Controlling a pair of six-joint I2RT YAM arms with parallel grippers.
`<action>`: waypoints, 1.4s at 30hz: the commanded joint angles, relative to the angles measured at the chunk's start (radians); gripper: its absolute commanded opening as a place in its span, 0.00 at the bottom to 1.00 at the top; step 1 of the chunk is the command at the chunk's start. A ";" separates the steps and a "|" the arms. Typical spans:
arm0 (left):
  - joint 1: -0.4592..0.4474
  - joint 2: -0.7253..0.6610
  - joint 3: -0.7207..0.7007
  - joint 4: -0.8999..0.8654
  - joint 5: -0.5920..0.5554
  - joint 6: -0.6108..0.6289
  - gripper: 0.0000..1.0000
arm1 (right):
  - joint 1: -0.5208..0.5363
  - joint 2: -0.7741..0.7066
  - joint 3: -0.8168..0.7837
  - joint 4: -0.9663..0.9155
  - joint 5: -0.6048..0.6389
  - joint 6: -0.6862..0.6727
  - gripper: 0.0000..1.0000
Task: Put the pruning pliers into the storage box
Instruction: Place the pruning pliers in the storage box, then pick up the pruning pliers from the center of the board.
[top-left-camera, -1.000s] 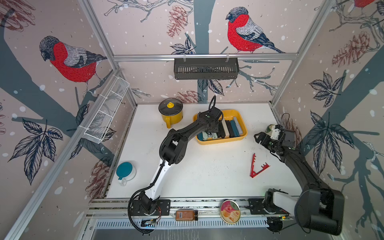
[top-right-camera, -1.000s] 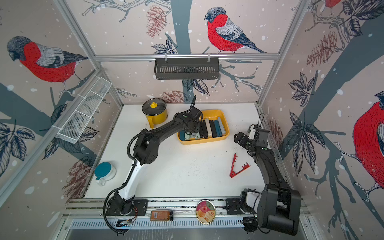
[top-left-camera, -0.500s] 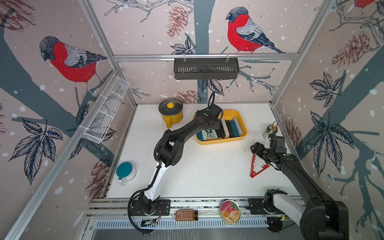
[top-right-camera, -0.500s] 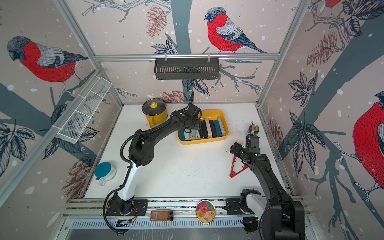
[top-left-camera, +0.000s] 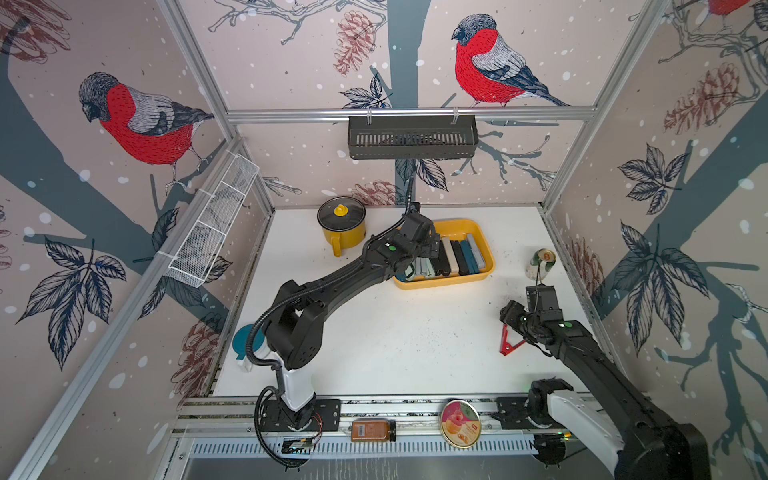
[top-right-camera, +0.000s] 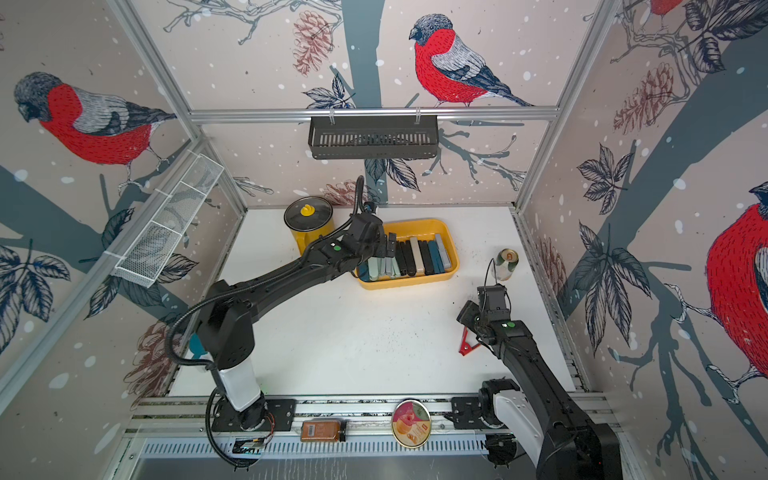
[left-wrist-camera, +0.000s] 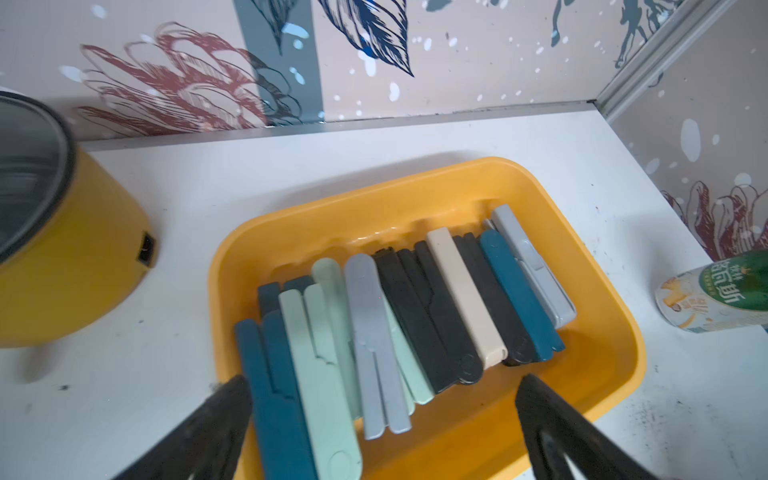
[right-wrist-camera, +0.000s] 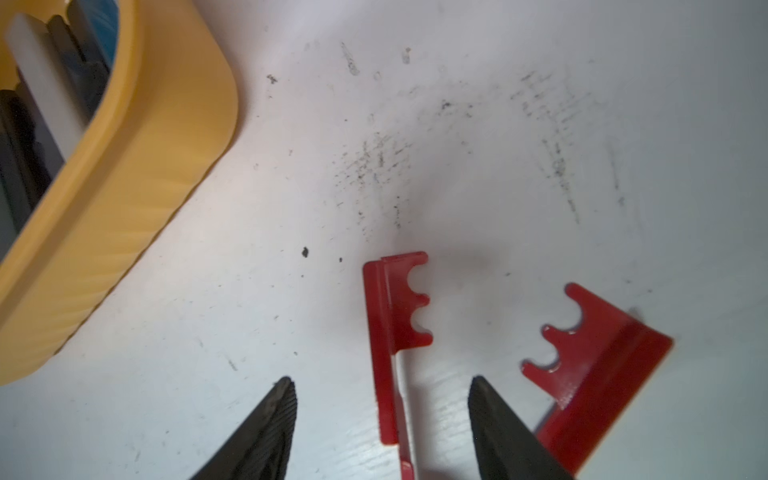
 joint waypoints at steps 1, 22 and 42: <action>0.001 -0.104 -0.128 0.203 -0.095 0.050 1.00 | 0.017 -0.002 -0.029 -0.009 0.050 0.044 0.67; 0.139 -0.539 -0.590 0.299 -0.246 0.012 1.00 | 0.088 0.218 -0.003 0.097 0.089 0.000 0.12; 0.282 -0.649 -0.698 0.160 -0.233 -0.090 0.99 | 0.088 0.079 0.332 -0.119 0.173 -0.087 0.04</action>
